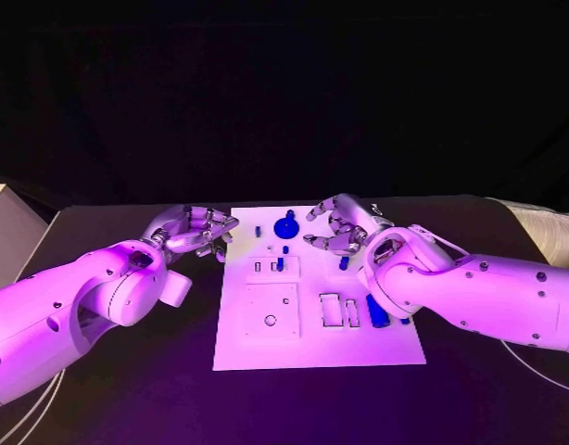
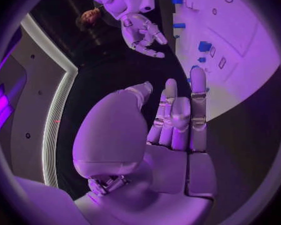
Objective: Assemble the parts on the task board
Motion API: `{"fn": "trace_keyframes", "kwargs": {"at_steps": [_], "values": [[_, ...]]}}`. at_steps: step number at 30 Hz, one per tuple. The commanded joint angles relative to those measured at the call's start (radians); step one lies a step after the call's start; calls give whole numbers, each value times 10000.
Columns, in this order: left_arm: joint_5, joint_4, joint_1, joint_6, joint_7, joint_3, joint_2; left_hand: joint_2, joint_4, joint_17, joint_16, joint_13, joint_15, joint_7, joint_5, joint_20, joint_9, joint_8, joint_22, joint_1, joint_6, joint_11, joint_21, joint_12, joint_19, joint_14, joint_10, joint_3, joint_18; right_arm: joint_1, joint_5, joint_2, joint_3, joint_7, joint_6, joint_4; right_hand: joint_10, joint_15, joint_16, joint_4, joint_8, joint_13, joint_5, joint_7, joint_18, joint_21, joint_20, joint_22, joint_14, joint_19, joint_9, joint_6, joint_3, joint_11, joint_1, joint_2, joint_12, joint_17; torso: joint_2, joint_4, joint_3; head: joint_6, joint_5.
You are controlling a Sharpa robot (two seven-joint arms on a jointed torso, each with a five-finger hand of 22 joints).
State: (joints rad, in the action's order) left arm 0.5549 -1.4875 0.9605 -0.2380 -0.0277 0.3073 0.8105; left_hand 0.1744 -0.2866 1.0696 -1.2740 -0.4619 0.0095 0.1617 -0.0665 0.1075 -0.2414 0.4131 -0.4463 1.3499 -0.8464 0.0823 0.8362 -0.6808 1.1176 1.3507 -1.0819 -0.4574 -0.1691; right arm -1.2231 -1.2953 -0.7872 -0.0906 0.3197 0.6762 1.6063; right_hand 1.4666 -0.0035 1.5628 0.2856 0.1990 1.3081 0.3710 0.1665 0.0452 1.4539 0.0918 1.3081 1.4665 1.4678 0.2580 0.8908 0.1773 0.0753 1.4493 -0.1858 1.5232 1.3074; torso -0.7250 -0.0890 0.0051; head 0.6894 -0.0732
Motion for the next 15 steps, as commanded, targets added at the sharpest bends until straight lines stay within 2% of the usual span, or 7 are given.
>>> {"fn": "trace_keyframes", "kwargs": {"at_steps": [1,3,5,6,7,8,15], "values": [[1849,236,203,771,2100,9,-294,-6,-36,1299,-989,-1001,-20,-37,-24,-35,-358,731,-1418,-668,263,-69,1409,-1557,95,570,382,-268,5,-161,2174,-173,26,-1368,-99,-84,536,35,13,-3,28,2154,101,-17,-131,-74,52,1457,1000,627,6,108,97,37,46,39,4,2445,188,86,105,-3,90],[2211,392,337,1051,2503,-5,-461,38,-45,1797,-1324,-1283,-26,-46,-14,-37,-501,1004,-2246,-869,388,-83,2087,-2058,313,807,431,-342,105,-248,2571,-237,36,-1541,-144,-156,534,33,12,-3,33,2152,136,-20,-128,-87,50,1446,1000,622,6,123,122,34,44,38,2,2443,242,103,140,9,146],[2607,596,543,1369,2932,-100,-675,76,-52,2220,-1594,-1535,-39,-68,-16,-42,-633,1251,-2886,-1053,513,-99,2620,-2520,467,1011,450,-399,182,-358,2981,-301,46,-1706,-173,-259,531,32,9,-4,37,2149,157,-22,-126,-94,49,1440,998,620,7,132,139,32,44,38,0,2436,298,127,173,22,190],[2778,707,652,1532,3125,-163,-790,83,-58,2422,-1712,-1778,-48,-79,-15,-47,-676,1332,-3185,-1113,539,-105,2844,-2777,576,1109,345,-412,224,-405,3145,-330,50,-1769,-186,-313,538,30,10,-6,41,2156,182,-24,-127,-91,48,1443,999,621,7,141,160,30,46,42,7,2439,315,133,180,31,203],[2935,827,764,1707,3310,-225,-914,94,-62,2728,-1888,-2407,-62,-97,-16,-59,-743,1458,-3674,-1190,575,-127,3205,-3335,768,1258,20,-430,295,-448,3289,-354,55,-1818,-198,-368,536,29,10,-9,42,2154,202,-25,-124,-102,47,1434,999,618,7,146,175,28,49,42,5,2438,343,136,188,54,219],[3086,953,881,1901,3490,-300,-1044,106,-56,2955,-2015,-2902,-79,-124,-15,-73,-816,1591,-4043,-1247,585,-146,3483,-3771,903,1367,-238,-447,347,-488,3416,-371,59,-1856,-208,-429,538,27,9,-10,42,2156,220,-26,-124,-101,46,1435,998,618,6,148,188,28,50,39,7,2436,361,139,194,66,235],[3894,1858,1543,3052,4392,-879,-1890,77,-70,3568,-2333,-4118,-104,-158,0,-97,-965,1835,-5092,-1561,683,-174,4215,-4769,1335,1650,-932,-421,511,-637,3904,-324,70,-1953,-300,-885,535,22,5,-19,35,2154,379,-27,-117,-129,39,1412,996,609,-4,149,287,25,49,5,6,2426,457,168,229,148,330]]}}
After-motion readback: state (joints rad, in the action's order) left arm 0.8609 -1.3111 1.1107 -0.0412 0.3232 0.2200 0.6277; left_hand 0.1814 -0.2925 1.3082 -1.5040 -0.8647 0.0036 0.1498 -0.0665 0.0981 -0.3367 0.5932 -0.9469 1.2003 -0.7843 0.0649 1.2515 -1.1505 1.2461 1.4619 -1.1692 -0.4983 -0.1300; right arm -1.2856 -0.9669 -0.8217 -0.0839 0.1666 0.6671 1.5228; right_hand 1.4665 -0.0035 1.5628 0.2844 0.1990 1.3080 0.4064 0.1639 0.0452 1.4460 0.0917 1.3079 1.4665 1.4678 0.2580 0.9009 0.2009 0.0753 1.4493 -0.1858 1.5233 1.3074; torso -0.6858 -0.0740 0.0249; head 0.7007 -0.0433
